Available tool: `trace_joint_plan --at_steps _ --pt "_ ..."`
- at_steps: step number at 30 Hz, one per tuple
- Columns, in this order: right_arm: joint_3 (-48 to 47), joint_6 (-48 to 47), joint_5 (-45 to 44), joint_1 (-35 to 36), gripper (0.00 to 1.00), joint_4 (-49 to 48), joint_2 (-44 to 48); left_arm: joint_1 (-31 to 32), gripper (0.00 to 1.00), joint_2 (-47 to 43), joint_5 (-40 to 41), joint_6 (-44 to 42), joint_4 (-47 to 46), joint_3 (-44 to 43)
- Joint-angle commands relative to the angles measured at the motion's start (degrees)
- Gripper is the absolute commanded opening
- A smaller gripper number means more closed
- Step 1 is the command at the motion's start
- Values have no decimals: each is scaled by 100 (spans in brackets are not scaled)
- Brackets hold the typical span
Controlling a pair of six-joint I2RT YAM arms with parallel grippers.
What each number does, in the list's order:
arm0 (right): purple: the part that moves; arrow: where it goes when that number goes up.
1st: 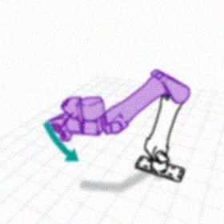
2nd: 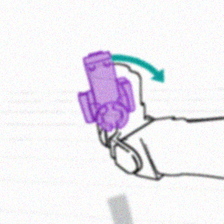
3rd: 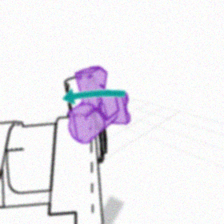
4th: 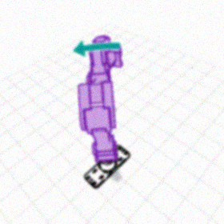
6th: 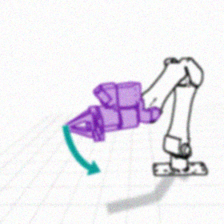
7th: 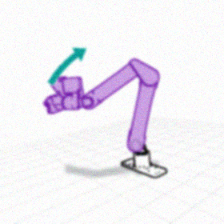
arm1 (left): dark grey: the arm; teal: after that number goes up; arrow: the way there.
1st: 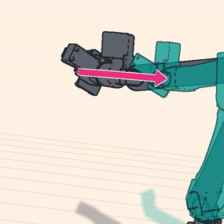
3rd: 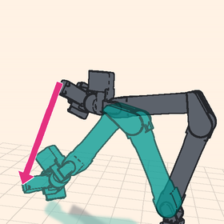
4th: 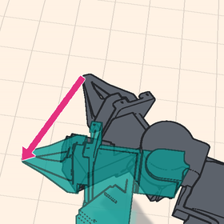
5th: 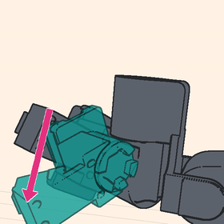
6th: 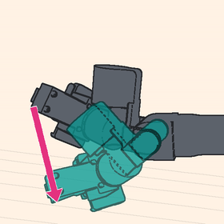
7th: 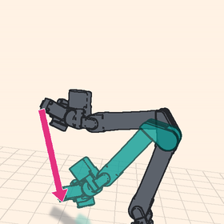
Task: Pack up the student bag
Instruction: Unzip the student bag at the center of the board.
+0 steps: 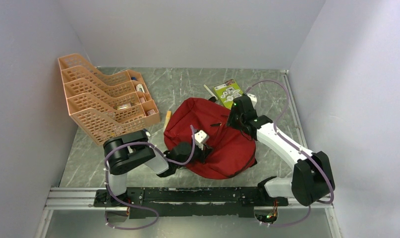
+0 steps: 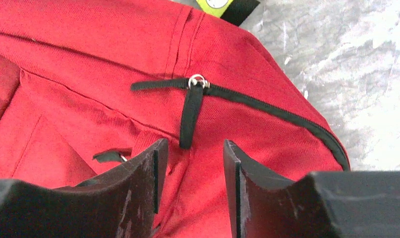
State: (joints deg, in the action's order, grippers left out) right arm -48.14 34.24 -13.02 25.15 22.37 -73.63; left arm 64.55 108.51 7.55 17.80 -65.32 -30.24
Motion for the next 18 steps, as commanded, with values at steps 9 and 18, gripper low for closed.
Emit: trace_joint_plan --at_steps 9,18 --pt "-589 -352 -234 -84 41 -217 -704 242 5 444 -342 -28 1174 203" --pt "-591 -480 -351 -88 32 -242 -977 259 5 393 -324 -57 1214 203"
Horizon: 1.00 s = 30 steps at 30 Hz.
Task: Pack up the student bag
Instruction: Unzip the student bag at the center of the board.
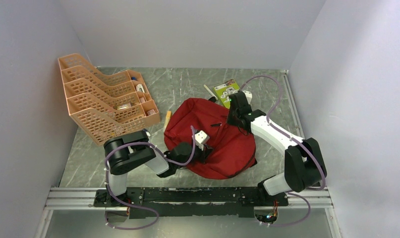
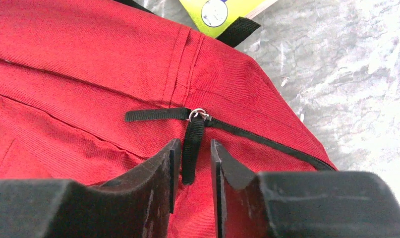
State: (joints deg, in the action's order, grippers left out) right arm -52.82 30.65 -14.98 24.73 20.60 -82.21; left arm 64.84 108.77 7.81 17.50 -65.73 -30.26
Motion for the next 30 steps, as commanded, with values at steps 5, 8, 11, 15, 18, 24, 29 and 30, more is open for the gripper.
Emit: trace_joint_plan --at_steps 5,8,11,15,18,24,29,30 --pt "-106 -156 -150 -64 18 -90 -217 231 5 292 -309 -53 1304 231" --pt "-98 -164 -151 -74 7 -91 -130 231 5 253 -283 -45 1337 248" --pt "-95 -190 -289 -99 0 -25 62 231 5 220 -248 -44 1367 249" --pt "-79 -269 -648 -184 0 235 338 231 5 161 -146 -30 1430 249" --pt "70 -322 -765 -373 0 368 583 231 5 95 -28 32 1531 248" --pt "593 -292 -582 -754 0 426 1058 231 5 39 155 158 1709 203" --pt "961 -50 -464 -856 0 532 1343 227 5 7 275 305 1739 204" --pt "1019 -2 -426 -870 0 573 1405 224 5 0 300 337 1742 205"
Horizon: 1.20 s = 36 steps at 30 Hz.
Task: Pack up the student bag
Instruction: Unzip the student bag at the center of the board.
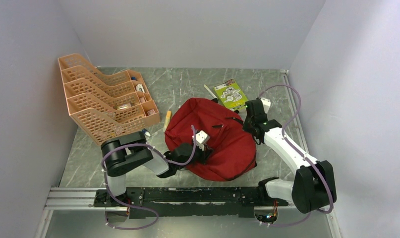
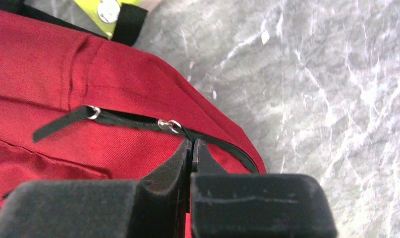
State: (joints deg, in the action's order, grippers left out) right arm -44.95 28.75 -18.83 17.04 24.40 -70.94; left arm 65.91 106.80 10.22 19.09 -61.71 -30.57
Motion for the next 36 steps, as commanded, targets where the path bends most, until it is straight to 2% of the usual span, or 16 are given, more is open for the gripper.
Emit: trace_joint_plan --at_steps 1,6,11,17,24,30,36 --pt "289 241 -15 -104 0 234 344 115 5 177 81 204 1360 231" --pt "519 562 209 -113 0 525 813 -11 5 11 107 268 1667 40" --pt "639 852 479 -113 0 741 1408 -518 5 -289 -223 166 2381 -600" --pt "582 952 512 -113 0 917 1738 -1109 5 -444 -638 -426 3496 -2065" --pt "532 970 399 -113 0 1005 1881 -1856 5 44 -744 -902 4593 -3796" --pt "677 1062 349 -113 0 1024 1851 -2410 5 336 -870 -988 4694 -4203" --pt "972 1178 1130 -111 0 960 1932 -2570 5 585 -969 -1039 4561 -4199"
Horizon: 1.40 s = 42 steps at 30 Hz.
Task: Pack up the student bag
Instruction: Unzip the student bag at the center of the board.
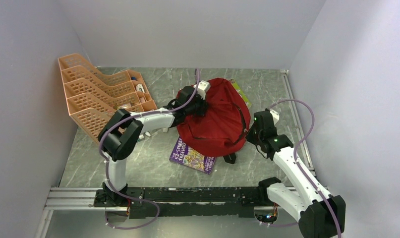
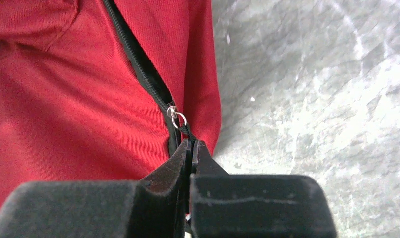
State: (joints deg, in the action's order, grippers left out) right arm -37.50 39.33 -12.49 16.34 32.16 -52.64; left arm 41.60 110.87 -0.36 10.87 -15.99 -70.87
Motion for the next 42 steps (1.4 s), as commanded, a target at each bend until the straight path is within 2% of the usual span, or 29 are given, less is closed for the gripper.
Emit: trace_joint_plan --at_steps 1,15,20,21,24,27,28,29,31,36,39,42 --pt "253 155 671 -43 0 204 105 -140 5 211 89 -215 -13 -177" --pt "940 384 3490 30 0 143 445 -138 5 344 36 -220 -67 -311" --pt "1074 597 4475 36 0 -539 735 -114 5 289 -120 -222 -11 -297" --pt "1046 639 4391 36 0 -581 812 -107 8 240 -114 -201 43 -279" --pt "825 582 3927 32 0 -457 886 -79 28 -96 17 -151 140 -93" --pt "697 467 3640 36 0 -473 843 -78 56 -697 111 -90 234 198" --pt "635 381 3525 35 6 -448 796 -75 76 -891 215 -75 300 286" --pt "553 283 3371 33 14 -356 739 -78 80 -1089 292 -50 396 358" --pt "338 51 2927 27 27 -136 628 -75 82 -1519 412 24 564 535" --pt "-55 -183 1642 23 50 175 504 -36 83 -2594 792 462 866 1000" --pt "-139 -224 1008 27 58 144 432 15 83 -2983 684 953 1126 1082" --pt "-185 -254 500 27 61 92 242 100 82 -3156 368 1383 1358 1070"
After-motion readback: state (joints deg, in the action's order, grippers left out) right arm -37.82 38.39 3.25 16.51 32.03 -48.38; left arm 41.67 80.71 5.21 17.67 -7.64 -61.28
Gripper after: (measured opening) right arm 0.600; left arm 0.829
